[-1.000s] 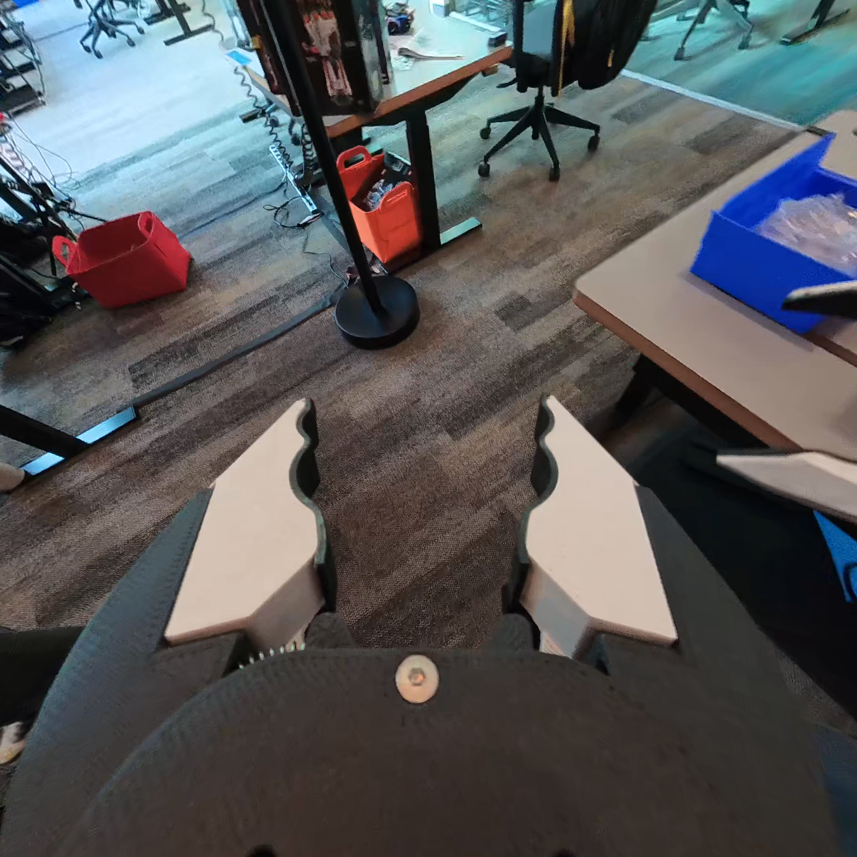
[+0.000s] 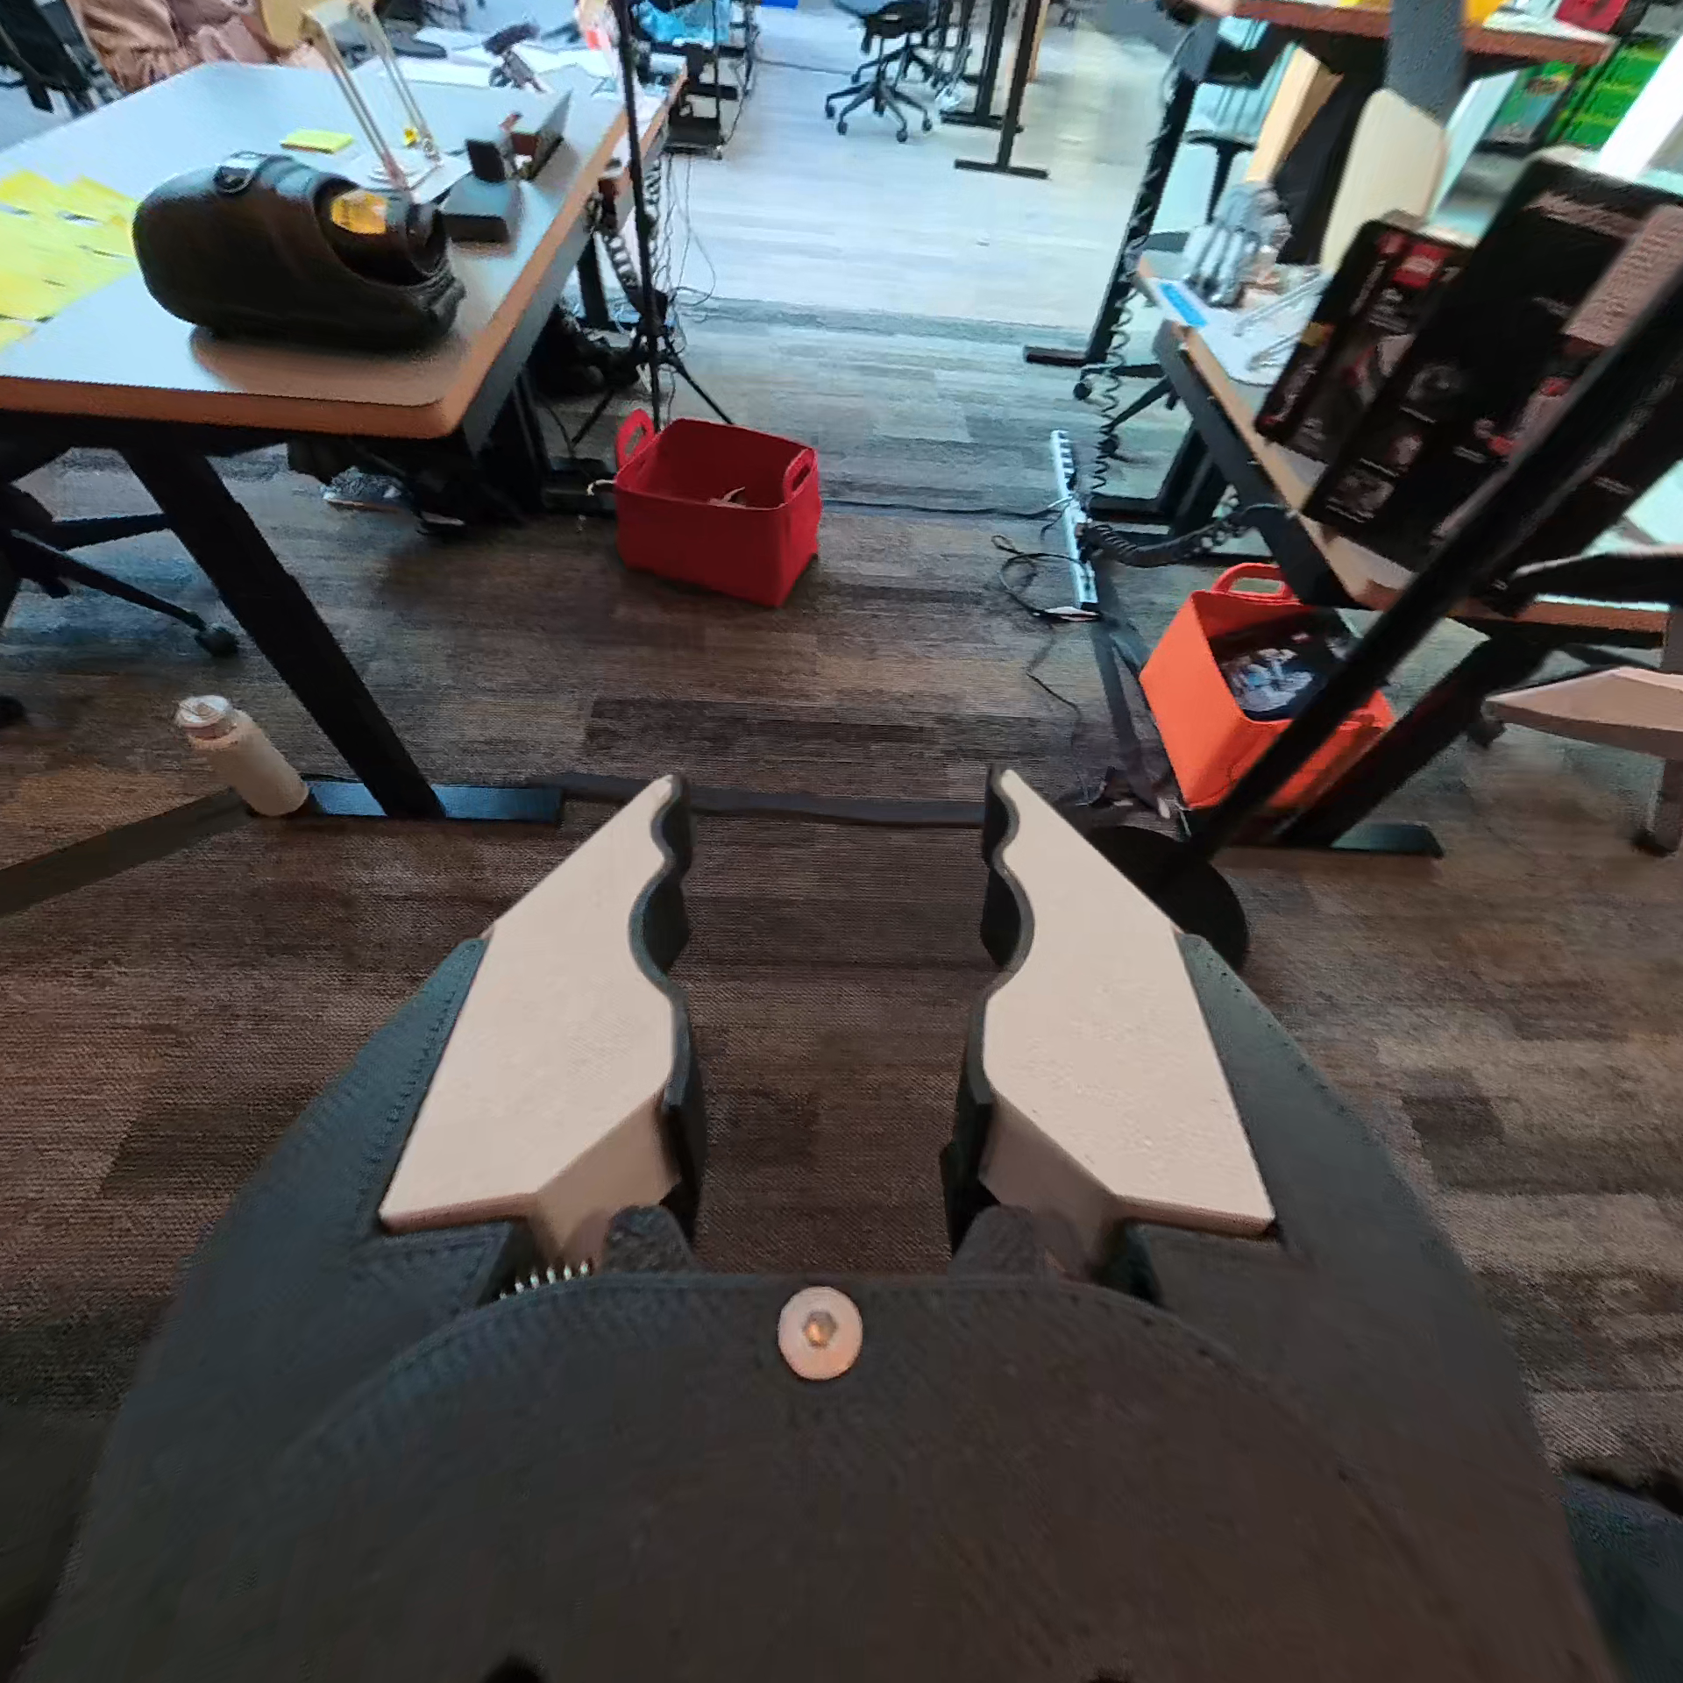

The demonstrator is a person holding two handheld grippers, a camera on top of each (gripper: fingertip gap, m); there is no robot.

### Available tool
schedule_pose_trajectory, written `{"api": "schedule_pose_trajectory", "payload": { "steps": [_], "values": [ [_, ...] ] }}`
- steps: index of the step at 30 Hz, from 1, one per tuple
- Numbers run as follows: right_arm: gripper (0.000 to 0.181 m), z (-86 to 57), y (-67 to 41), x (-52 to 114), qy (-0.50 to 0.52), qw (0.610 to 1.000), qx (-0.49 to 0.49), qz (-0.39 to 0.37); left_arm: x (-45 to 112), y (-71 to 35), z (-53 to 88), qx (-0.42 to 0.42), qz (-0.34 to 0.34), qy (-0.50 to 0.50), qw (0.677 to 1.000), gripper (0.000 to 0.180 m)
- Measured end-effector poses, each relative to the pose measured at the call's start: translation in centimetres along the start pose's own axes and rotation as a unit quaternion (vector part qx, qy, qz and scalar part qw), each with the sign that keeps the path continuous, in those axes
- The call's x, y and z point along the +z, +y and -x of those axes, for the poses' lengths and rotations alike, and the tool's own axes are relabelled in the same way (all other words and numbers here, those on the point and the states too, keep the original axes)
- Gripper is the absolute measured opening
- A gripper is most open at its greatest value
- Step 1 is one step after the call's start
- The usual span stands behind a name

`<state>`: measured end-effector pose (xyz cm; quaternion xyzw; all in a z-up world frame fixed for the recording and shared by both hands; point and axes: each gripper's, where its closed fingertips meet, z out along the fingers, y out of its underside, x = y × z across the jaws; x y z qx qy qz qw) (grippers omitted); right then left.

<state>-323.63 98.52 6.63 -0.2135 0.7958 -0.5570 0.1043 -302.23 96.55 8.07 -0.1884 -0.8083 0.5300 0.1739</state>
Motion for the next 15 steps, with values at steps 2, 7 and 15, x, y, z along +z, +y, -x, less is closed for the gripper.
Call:
{"api": "schedule_pose_trajectory", "payload": {
  "steps": [2,7,15],
  "values": [
    [0.062,-1.4,-1.9,3.7,-0.018,1.0,0.022,-0.008,3.5,-2.5,3.0,0.004,0.001,-0.01,1.0,0.065],
    [0.058,-6.9,-6.3,12.9,-0.025,0.999,-0.02,-0.008,12.4,-8.6,8.3,0.007,0.003,-0.021,1.0,0.064],
    [0.046,-15.4,-11.5,29.0,-0.125,0.991,-0.036,-0.013,27.4,-14.0,14.6,-0.012,-0.005,-0.067,0.998,0.06]
  ]
}}
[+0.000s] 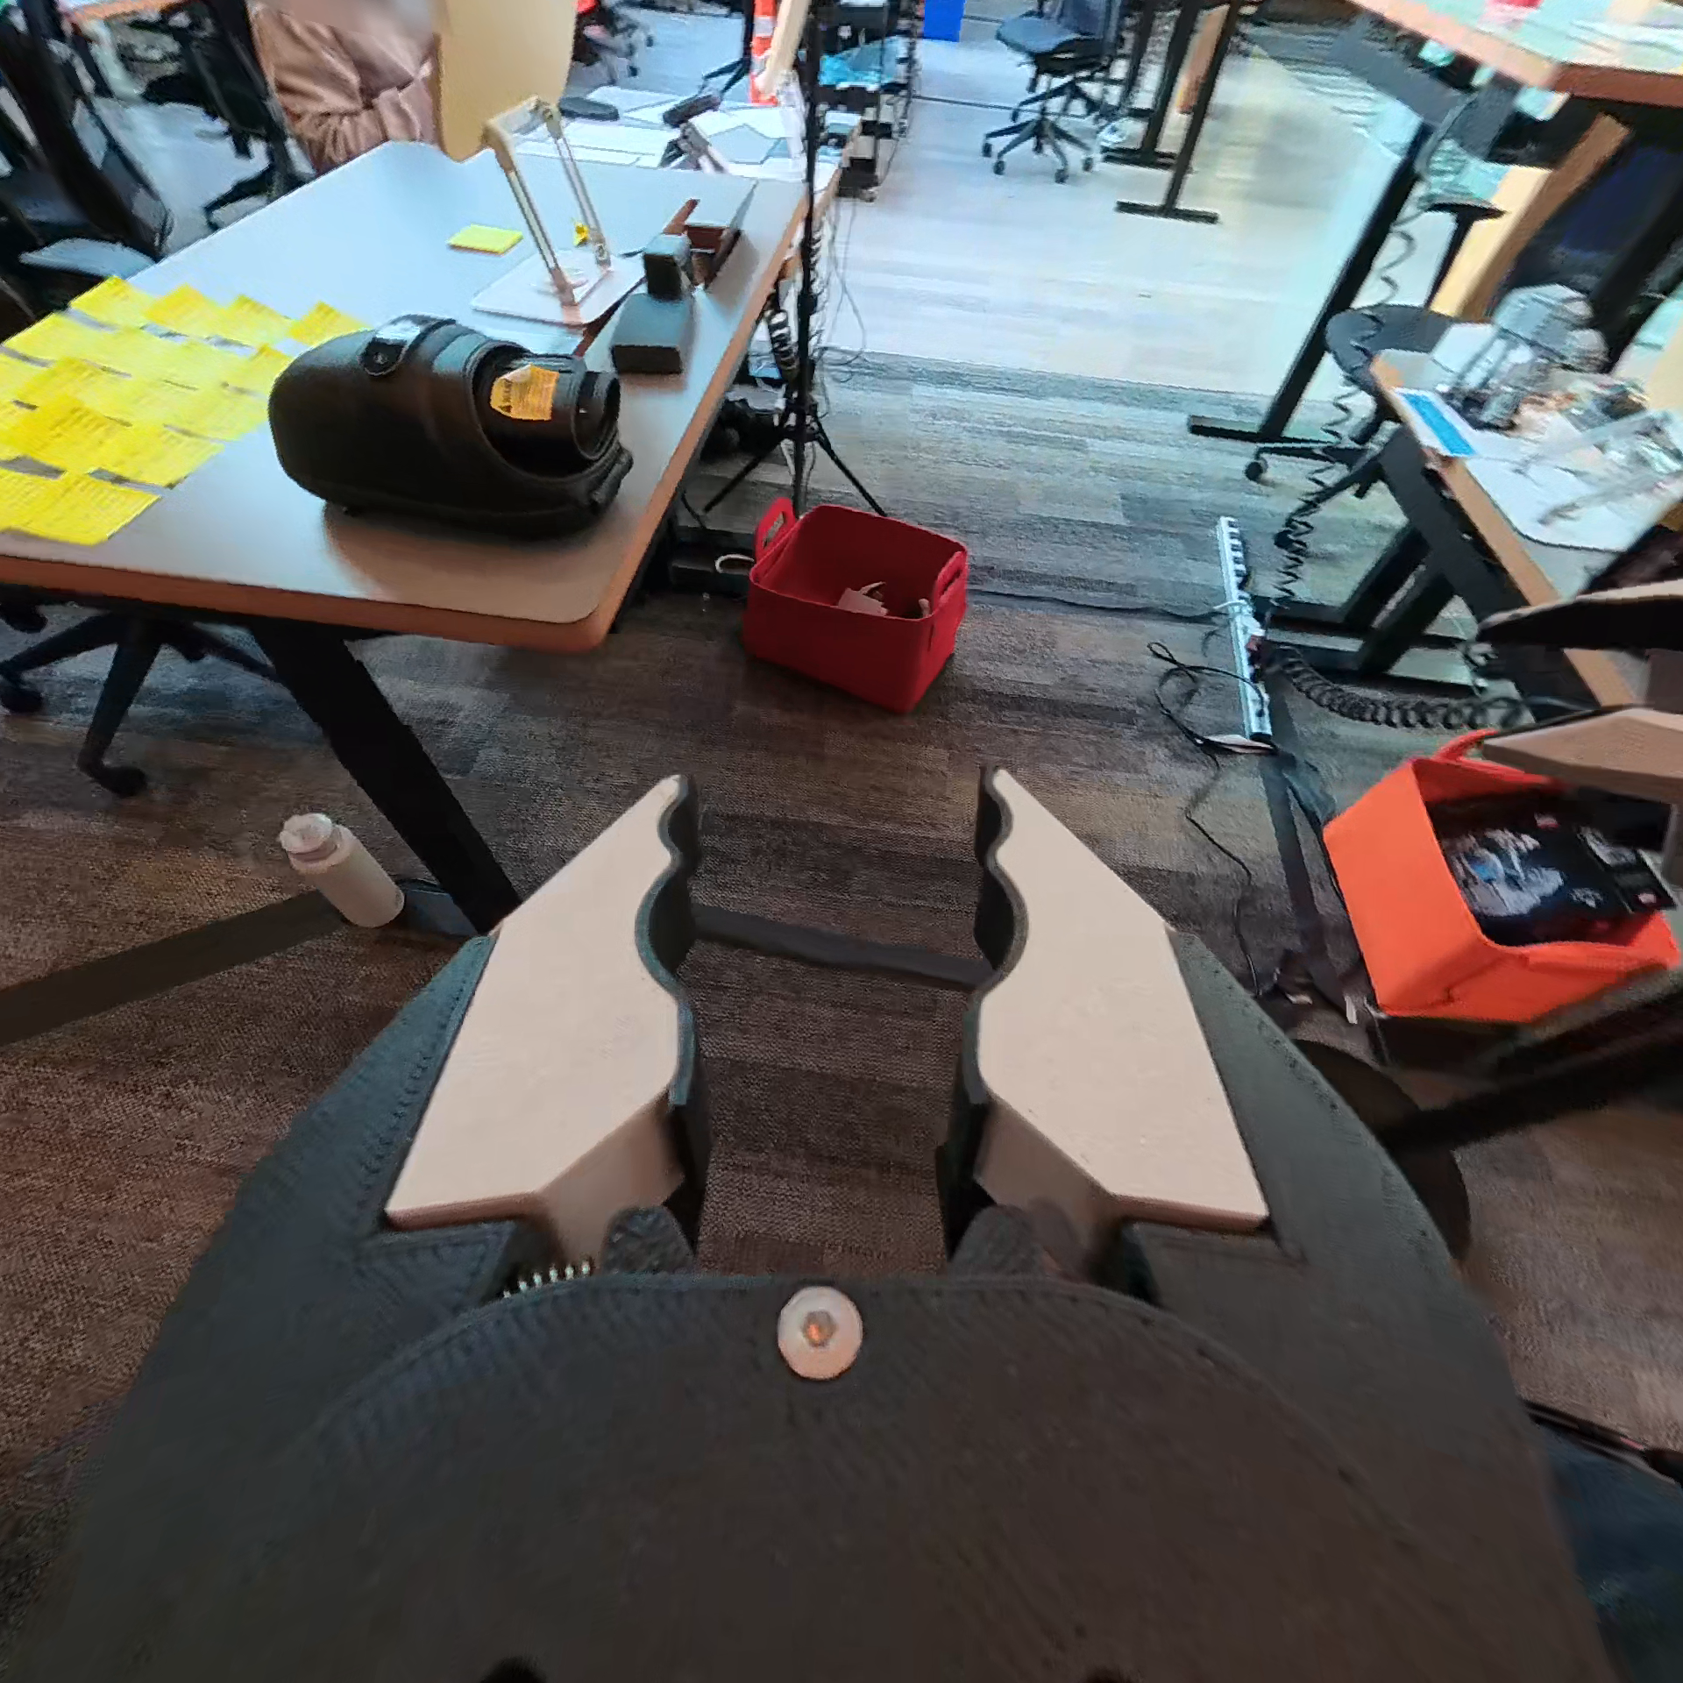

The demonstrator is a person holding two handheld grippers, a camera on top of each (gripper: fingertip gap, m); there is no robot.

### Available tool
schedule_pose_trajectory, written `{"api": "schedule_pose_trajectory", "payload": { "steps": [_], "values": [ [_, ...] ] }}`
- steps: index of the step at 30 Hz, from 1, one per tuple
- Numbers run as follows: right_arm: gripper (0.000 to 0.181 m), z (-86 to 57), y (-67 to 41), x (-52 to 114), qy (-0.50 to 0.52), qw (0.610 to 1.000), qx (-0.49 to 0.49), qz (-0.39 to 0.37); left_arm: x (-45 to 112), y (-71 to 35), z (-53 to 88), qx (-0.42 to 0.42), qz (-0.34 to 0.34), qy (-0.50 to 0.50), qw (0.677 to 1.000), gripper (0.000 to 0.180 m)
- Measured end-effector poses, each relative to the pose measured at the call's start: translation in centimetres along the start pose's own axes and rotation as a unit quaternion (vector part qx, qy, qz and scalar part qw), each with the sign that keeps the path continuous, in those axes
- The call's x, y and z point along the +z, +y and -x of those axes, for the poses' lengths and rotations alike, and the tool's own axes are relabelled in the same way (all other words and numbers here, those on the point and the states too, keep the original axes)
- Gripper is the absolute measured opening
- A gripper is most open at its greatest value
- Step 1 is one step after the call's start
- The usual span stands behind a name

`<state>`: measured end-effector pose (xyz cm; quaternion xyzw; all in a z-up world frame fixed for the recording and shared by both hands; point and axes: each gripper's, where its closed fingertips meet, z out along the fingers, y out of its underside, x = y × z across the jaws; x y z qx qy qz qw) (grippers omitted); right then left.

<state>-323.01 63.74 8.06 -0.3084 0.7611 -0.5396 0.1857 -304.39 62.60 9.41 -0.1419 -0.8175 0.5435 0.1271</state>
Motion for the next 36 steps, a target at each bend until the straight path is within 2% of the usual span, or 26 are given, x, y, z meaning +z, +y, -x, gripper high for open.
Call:
{"api": "schedule_pose_trajectory", "payload": {
  "steps": [3,7,9,11,16,20,23,26,32,35,36],
  "values": [
    [0.046,-4.2,-2.2,4.6,-0.046,0.999,0.003,0.016,5.0,-1.4,0.5,-0.027,0.022,-0.014,0.999,0.062],
    [0.046,-9.5,-4.6,10.4,-0.086,0.996,-0.032,0.015,11.0,-3.8,2.2,-0.025,0.018,-0.046,0.998,0.063],
    [0.047,-10.9,-4.8,13.4,-0.118,0.992,-0.011,0.041,13.1,-4.2,2.7,-0.054,0.034,-0.043,0.997,0.065],
    [0.047,-12.0,-5.8,16.1,-0.142,0.989,0.002,0.037,15.1,-4.8,3.9,-0.057,0.035,-0.051,0.996,0.06],
    [0.044,-15.7,-6.0,24.4,-0.144,0.989,0.0,0.032,20.4,-5.8,8.4,-0.051,0.036,-0.061,0.996,0.053],
    [0.044,-17.3,-7.0,29.9,-0.155,0.986,0.047,0.041,24.4,-6.8,12.4,-0.047,0.042,-0.062,0.996,0.052],
    [0.044,-19.8,-7.6,33.9,-0.134,0.99,0.008,0.038,27.6,-7.7,14.8,-0.054,0.032,-0.058,0.996,0.049],
    [0.044,-21.4,-7.8,37.3,-0.15,0.987,0.015,0.057,30.9,-7.6,16.4,-0.074,0.059,-0.05,0.994,0.05],
    [0.018,-23.1,-8.4,42.7,-0.246,0.967,-0.037,0.054,36.8,-7.3,19.3,-0.09,0.072,-0.097,0.989,0.042],
    [0.0,-23.4,-8.4,45.2,-0.309,0.948,-0.038,0.062,39.1,-7.3,20.0,-0.115,0.084,-0.131,0.981,0.022],
    [0.0,-23.4,-8.4,46.1,-0.325,0.943,-0.042,0.062,39.7,-7.4,20.0,-0.124,0.079,-0.138,0.98,0.013]
  ]
}}
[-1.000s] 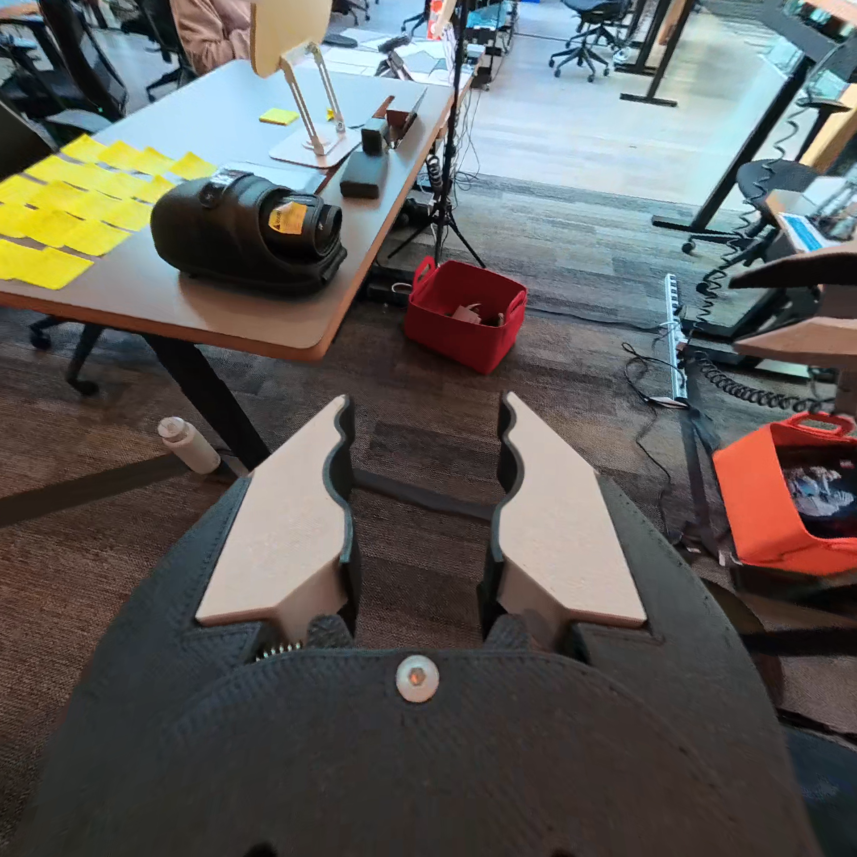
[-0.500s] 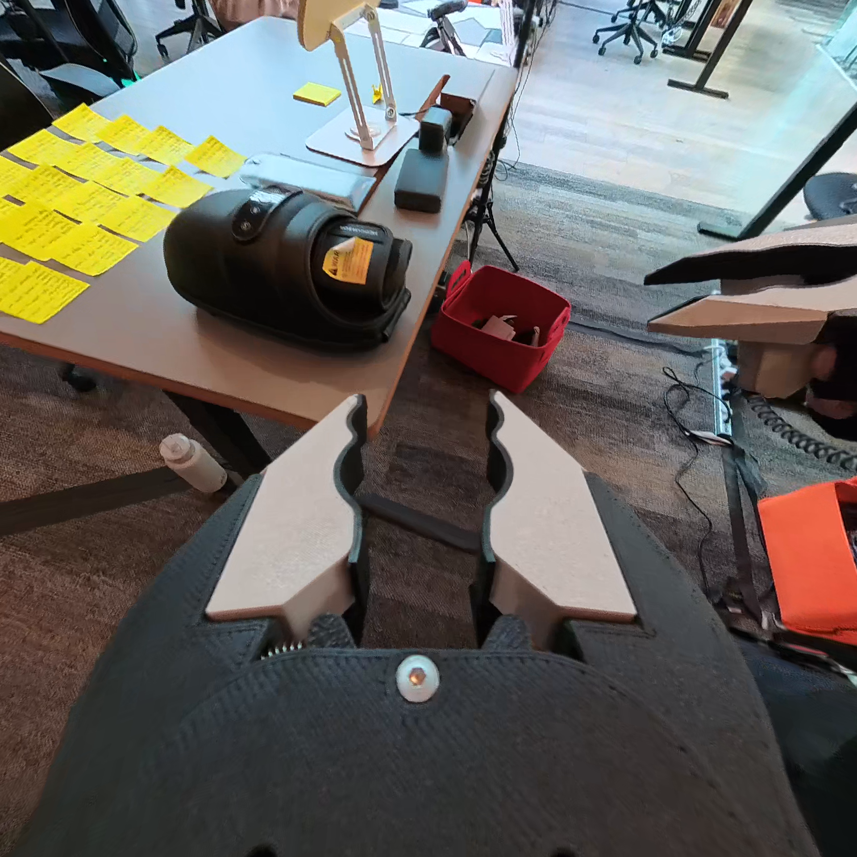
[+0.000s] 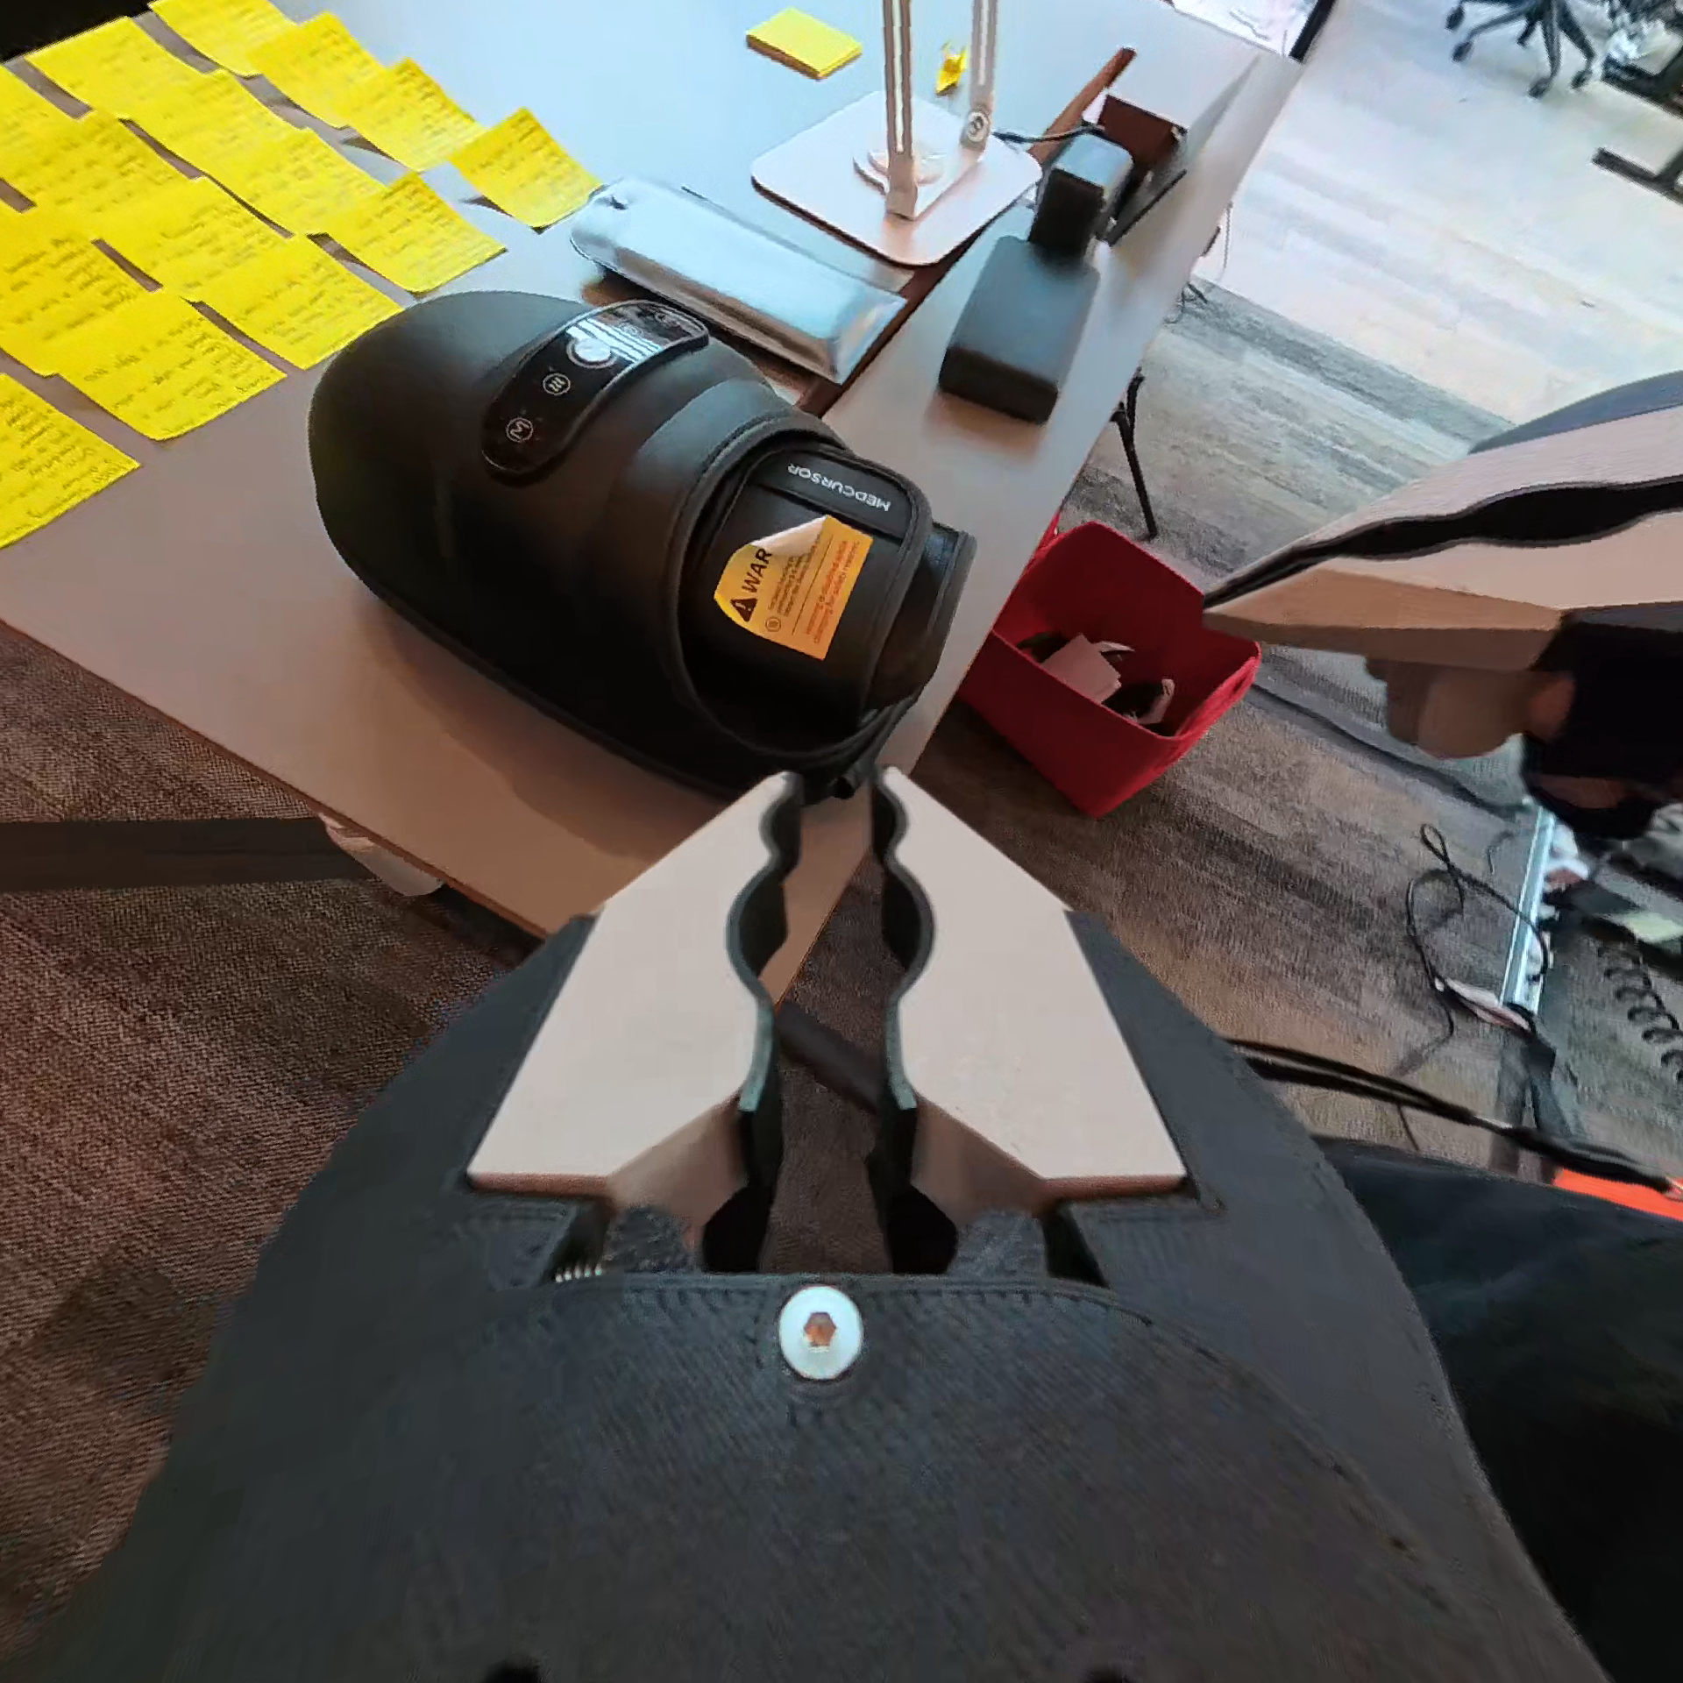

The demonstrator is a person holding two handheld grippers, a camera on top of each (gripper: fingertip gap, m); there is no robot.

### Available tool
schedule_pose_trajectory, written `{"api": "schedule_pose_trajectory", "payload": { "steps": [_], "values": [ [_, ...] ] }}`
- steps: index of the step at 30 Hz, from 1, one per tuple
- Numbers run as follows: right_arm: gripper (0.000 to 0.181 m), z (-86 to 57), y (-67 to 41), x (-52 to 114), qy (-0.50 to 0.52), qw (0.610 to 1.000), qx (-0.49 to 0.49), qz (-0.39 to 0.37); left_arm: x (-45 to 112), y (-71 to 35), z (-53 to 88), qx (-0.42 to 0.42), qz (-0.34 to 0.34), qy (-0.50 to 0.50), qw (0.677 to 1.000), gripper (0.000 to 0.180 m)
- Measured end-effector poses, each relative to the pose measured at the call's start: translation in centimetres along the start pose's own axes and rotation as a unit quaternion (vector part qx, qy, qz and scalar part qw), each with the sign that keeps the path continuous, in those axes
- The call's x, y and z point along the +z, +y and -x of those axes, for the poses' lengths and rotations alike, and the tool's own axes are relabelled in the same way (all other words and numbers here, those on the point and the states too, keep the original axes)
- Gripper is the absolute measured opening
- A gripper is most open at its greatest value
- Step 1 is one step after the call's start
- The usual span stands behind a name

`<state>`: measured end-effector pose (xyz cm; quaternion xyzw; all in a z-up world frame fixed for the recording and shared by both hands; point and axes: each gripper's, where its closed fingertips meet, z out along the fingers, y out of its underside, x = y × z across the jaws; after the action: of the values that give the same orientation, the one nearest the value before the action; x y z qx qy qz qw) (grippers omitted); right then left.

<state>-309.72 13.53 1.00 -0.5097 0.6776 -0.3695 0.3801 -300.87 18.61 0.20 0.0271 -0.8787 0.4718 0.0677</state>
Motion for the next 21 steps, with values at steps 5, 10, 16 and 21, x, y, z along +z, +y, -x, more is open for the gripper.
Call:
{"api": "schedule_pose_trajectory", "payload": {
  "steps": [5,10,16,21],
  "values": [
    [0.0,-1.9,-0.1,4.7,-0.051,0.997,-0.05,0.018,3.3,1.0,-0.1,-0.021,0.021,-0.022,0.999,0.0],
    [0.0,-2.6,-0.5,9.1,-0.063,0.996,-0.055,0.018,5.9,0.1,0.2,-0.019,0.01,-0.027,0.999,0.0],
    [0.0,-4.5,0.6,12.4,-0.041,0.997,-0.054,0.032,8.9,-0.5,1.6,0.018,0.004,-0.005,1.0,0.0],
    [0.0,-5.0,0.7,12.2,-0.025,0.997,-0.056,0.044,10.7,-0.5,2.0,-0.002,0.012,0.018,1.0,0.0]
  ]
}}
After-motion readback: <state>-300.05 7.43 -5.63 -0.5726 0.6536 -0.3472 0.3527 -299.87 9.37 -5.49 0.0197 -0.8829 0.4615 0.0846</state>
